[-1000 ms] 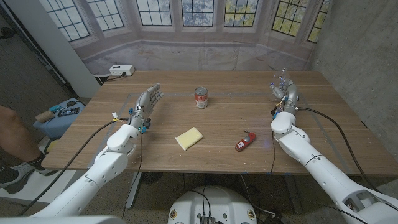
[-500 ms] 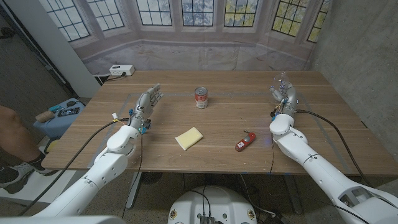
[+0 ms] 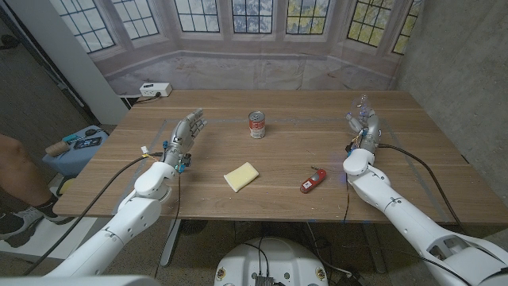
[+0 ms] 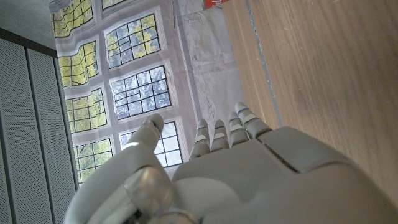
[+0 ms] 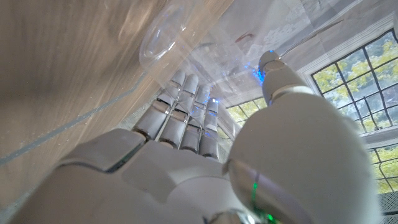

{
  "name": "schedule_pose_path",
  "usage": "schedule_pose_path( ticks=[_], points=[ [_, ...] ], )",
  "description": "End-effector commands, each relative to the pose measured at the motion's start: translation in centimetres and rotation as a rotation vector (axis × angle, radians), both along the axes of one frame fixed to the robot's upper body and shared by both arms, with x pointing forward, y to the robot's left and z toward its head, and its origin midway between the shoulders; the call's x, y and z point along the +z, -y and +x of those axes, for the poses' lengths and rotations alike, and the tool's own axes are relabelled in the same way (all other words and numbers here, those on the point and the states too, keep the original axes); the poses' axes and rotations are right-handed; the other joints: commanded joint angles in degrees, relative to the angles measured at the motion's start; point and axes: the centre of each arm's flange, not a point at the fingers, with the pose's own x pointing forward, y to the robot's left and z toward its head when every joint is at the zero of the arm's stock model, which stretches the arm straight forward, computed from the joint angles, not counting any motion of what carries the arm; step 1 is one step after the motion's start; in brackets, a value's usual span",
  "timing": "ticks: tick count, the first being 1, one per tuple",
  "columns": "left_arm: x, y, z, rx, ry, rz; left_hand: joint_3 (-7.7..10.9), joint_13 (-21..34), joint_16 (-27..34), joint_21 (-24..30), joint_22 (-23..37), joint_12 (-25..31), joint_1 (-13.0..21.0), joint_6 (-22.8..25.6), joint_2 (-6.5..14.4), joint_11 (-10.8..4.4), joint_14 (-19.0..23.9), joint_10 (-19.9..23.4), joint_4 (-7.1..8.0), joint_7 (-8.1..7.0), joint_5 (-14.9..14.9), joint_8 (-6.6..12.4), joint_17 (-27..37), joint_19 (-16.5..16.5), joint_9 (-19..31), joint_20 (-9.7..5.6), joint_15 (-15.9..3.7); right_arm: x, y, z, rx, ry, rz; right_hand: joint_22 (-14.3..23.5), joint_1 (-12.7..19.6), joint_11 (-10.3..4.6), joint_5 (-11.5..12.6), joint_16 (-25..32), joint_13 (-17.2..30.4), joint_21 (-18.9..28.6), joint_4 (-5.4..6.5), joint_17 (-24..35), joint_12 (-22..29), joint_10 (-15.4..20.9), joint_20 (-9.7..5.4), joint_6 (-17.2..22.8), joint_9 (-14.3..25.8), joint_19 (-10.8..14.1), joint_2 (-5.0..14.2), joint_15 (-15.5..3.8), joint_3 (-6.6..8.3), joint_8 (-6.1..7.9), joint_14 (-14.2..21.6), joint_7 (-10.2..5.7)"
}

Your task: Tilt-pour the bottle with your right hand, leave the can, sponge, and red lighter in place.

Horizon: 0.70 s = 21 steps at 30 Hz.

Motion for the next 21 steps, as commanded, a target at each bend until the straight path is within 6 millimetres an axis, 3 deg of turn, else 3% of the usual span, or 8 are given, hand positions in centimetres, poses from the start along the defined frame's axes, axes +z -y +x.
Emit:
schedule_pose_path(
  ticks=[1,21],
  points=[
    [0.02,0.07,-0.25,-0.001,0.003,0.001,-0.05,0.22,-0.01,-0.04,0.28,-0.09,0.75,0.44,-0.22,0.18,0.17,0.21,-0.22,-0.17,0.34,-0.11,0.10,0.39,0.29,0.13,0.40,-0.80,0.32,0.62,-0.008,-0.007,-0.001,0.16,-0.02,-0.34,-0.14,-0.16,0.02,0.29,0.08,-0.16,-0.35,0.04,-0.39,0.66,0.05,0.42,0.53,-5.46,-0.43,-0.29,-0.23,-0.93],
    [-0.19,0.71,-0.27,-0.006,-0.005,0.004,-0.18,0.22,0.01,-0.04,0.28,-0.09,0.98,0.48,-0.20,0.24,0.20,0.22,-0.32,-0.11,0.34,-0.12,0.11,0.39,0.29,0.20,0.39,-1.72,1.09,1.06,0.012,-0.061,0.013,0.14,-0.34,-0.14,-0.30,-1.28,-1.02,0.25,0.05,-2.12,-1.72,-0.69,-0.49,0.01,-0.05,0.37,-0.08,-4.98,-0.39,-0.73,-1.83,-0.91]
  ],
)
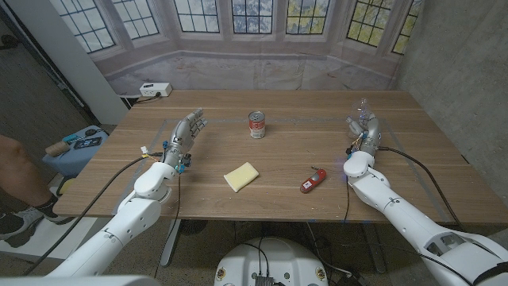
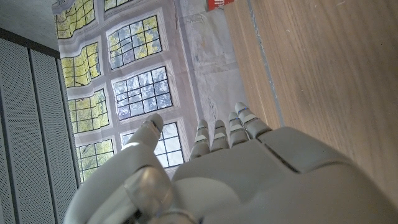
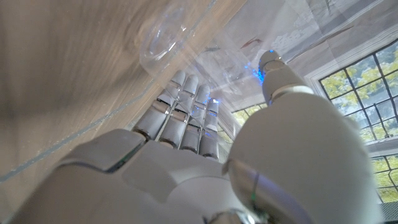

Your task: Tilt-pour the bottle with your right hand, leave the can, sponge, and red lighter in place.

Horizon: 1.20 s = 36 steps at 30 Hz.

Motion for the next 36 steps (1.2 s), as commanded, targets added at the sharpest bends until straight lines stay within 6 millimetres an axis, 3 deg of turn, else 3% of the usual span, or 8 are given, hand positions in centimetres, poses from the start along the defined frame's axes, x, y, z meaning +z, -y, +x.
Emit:
schedule_pose_path(
  ticks=[1,15,36],
  points=[
    [-0.23,0.42,0.03,-0.002,-0.011,0.002,0.04,0.22,0.01,-0.03,0.28,-0.09,0.68,0.48,0.11,0.24,0.20,0.23,-0.08,-0.14,0.34,-0.12,0.11,0.41,0.29,0.18,0.38,-0.72,0.47,0.27,0.011,-0.030,0.012,0.15,-0.28,0.24,-0.30,-0.45,-0.09,0.25,-0.02,-0.37,-0.53,-0.46,-0.19,0.09,-0.07,0.05,0.03,-5.15,0.02,-0.11,-0.88,-0.41],
    [0.10,0.66,0.44,-0.008,-0.008,0.006,-0.04,0.22,0.00,-0.04,0.28,-0.08,0.83,0.50,0.11,0.24,0.16,0.26,-0.15,-0.16,0.34,-0.13,0.11,0.39,0.29,0.25,0.37,-0.85,0.44,0.54,0.044,-0.039,0.013,0.15,-0.85,1.16,-0.50,-0.94,-1.41,-0.22,0.06,-2.63,-3.04,-2.97,-0.09,-2.90,-0.39,-1.55,-0.40,-4.24,-0.18,-1.64,-4.16,0.04],
    [-0.04,0.32,0.79,-0.012,-0.017,0.007,-0.22,0.22,0.01,-0.04,0.29,-0.10,1.01,0.55,0.17,0.32,0.11,0.22,-0.15,-0.20,0.34,-0.14,0.15,0.38,0.29,0.26,0.44,-1.59,0.36,0.42,0.094,-0.048,-0.012,0.16,-4.17,3.06,-0.77,-0.79,-3.21,-0.70,0.62,-5.82,-7.17,-7.83,1.33,-7.93,-0.36,-5.50,-0.98,-1.90,-1.95,-3.99,-9.89,1.69]
  ],
)
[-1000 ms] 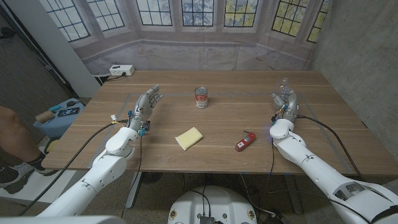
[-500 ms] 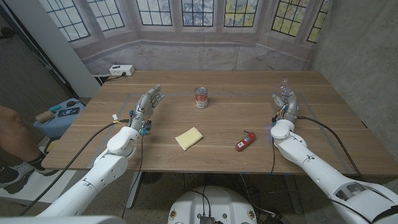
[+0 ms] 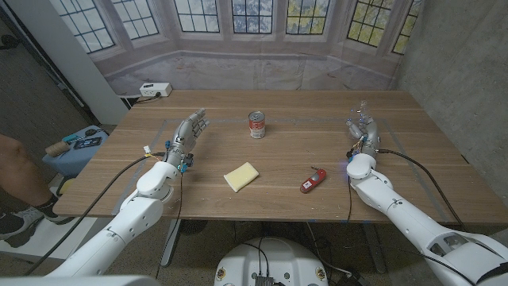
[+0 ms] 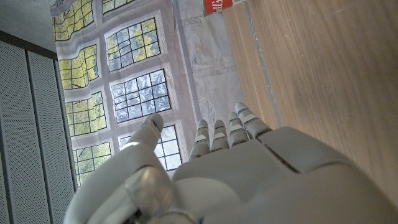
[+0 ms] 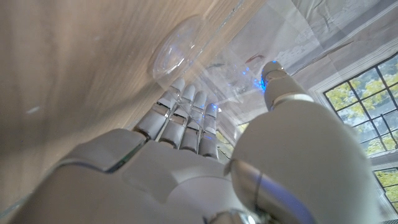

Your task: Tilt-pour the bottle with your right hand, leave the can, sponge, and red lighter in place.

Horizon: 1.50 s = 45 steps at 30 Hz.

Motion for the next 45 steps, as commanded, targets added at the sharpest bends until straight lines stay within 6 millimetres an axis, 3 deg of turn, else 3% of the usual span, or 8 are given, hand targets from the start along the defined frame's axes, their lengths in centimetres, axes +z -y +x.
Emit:
schedule_pose_path(
  ticks=[1,21,45],
  points=[
    [-0.1,0.0,0.3,-0.011,-0.007,0.002,-0.13,0.22,0.02,-0.03,0.29,-0.10,0.53,0.56,0.10,0.34,0.13,0.24,-0.05,-0.18,0.34,-0.14,0.12,0.39,0.29,0.24,0.43,-0.7,0.1,-0.2,0.027,-0.010,-0.021,0.16,-0.90,0.47,-0.07,0.04,-0.23,-0.09,0.00,-0.50,-0.83,-1.00,0.48,-1.28,0.18,-1.09,0.09,-2.09,-0.63,-0.65,-1.59,0.29],
    [-0.1,-0.5,0.3,-0.029,0.002,0.006,-0.24,0.23,0.03,-0.04,0.29,-0.08,0.62,1.38,0.06,0.64,0.15,0.28,0.01,-0.21,0.35,0.15,0.13,0.37,0.32,0.30,0.48,-0.1,-0.3,-1.5,0.064,-0.005,-0.062,0.21,-4.68,1.79,-0.41,0.26,-1.16,-0.24,0.47,-2.70,-4.31,-6.38,2.15,-6.34,0.09,-5.69,0.29,1.18,-2.78,-3.04,-7.83,1.77],
    [0.0,-0.5,0.7,-0.061,0.012,0.026,-0.31,0.23,-0.03,-0.04,0.29,-0.08,0.78,1.94,0.00,0.64,0.06,0.30,-0.03,-0.39,0.37,0.22,0.09,0.34,0.40,0.30,0.53,0.1,-0.6,-5.1,0.118,0.018,-0.097,0.17,-6.57,3.41,-0.54,0.29,-1.80,0.12,0.44,-4.20,-6.73,-10.03,3.98,-9.60,-0.16,-7.30,0.41,4.45,-4.47,-4.28,-12.49,3.29]
  ],
)
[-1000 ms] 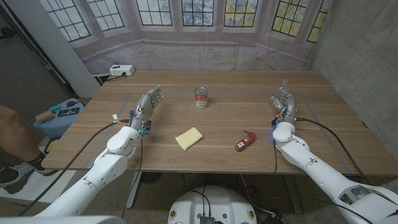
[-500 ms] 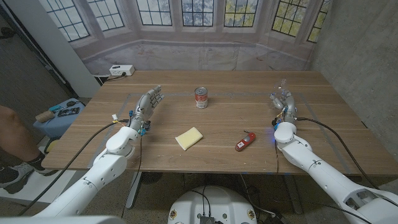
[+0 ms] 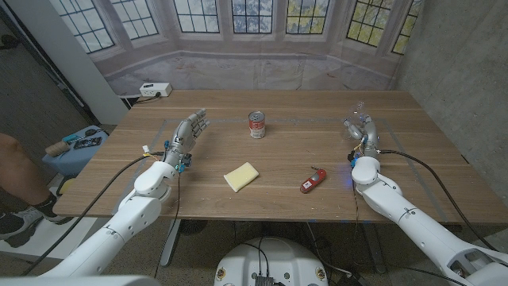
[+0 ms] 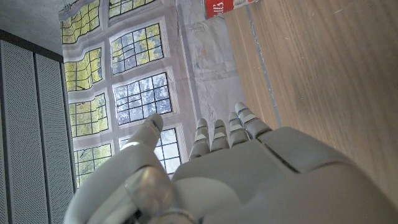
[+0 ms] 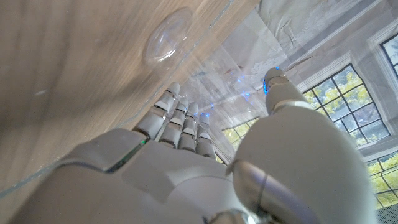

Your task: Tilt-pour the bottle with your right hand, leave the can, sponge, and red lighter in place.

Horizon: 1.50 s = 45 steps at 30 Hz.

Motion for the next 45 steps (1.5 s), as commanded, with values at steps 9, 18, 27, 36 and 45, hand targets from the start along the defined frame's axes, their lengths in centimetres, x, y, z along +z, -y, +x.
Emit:
schedule_pose_path(
  ticks=[9,18,27,36,45],
  points=[
    [-0.2,-0.1,0.0,-0.022,0.006,0.013,-0.34,0.24,-0.03,-0.04,0.29,-0.09,0.83,0.88,-0.01,0.38,0.08,0.09,0.01,0.17,0.37,0.35,0.10,0.34,0.12,0.30,0.57,0.0,0.3,-2.8,0.039,0.002,-0.029,0.20,-0.94,0.52,-0.12,0.39,-0.27,0.35,0.07,-0.43,-0.75,-0.91,0.66,-1.00,0.03,-0.72,0.30,0.85,-0.58,-0.40,-1.35,0.26],
    [-0.4,-0.3,0.3,-0.026,0.002,0.010,-0.38,0.24,-0.03,-0.04,0.29,-0.03,0.90,2.04,-0.01,0.42,0.08,0.21,0.00,0.58,0.38,0.71,0.09,0.34,0.18,0.26,0.53,0.4,0.5,-2.5,0.034,-0.004,-0.038,0.20,-1.19,0.55,-0.10,0.67,-0.48,0.50,0.14,-0.72,-1.02,-0.90,0.81,-1.24,-0.05,-0.69,0.66,1.20,-0.82,-0.41,-1.58,0.40],
    [-0.1,-0.6,0.6,-0.024,-0.002,0.010,-0.42,0.24,-0.04,-0.04,0.29,-0.06,0.96,2.96,-0.04,0.46,0.10,0.14,-0.03,0.92,0.38,0.94,0.07,0.34,0.23,0.24,0.50,1.0,0.9,-1.8,0.056,-0.009,-0.045,0.19,-1.57,0.74,-0.13,0.70,-0.67,0.52,0.22,-1.00,-1.47,-1.45,0.83,-1.97,-0.14,-0.89,0.79,1.46,-1.14,-0.62,-2.16,0.84],
    [0.2,-0.5,1.0,-0.027,-0.004,0.016,-0.48,0.24,-0.04,-0.02,0.29,-0.06,0.97,3.24,-0.05,0.53,0.11,0.16,-0.01,1.09,0.37,0.94,0.07,0.37,0.28,0.22,0.56,1.6,1.4,-1.8,0.095,-0.014,-0.063,0.20,-3.14,1.23,-0.27,0.50,-1.25,0.35,0.61,-1.80,-3.16,-3.86,1.86,-3.65,-0.43,-2.21,0.98,3.31,-2.19,-0.92,-4.76,1.11],
    [0.4,-0.3,1.2,-0.033,-0.004,0.023,-0.51,0.24,-0.04,-0.02,0.29,-0.06,0.98,3.34,-0.07,0.50,0.12,0.15,0.00,0.99,0.38,0.87,0.07,0.40,0.32,0.23,0.55,2.0,1.9,-2.6,0.129,-0.016,-0.074,0.20,-5.57,2.11,-0.39,0.44,-1.90,0.02,1.27,-2.64,-4.95,-6.03,3.55,-5.50,-0.73,-4.50,0.98,5.70,-3.48,-1.05,-7.50,1.58]
  ],
)
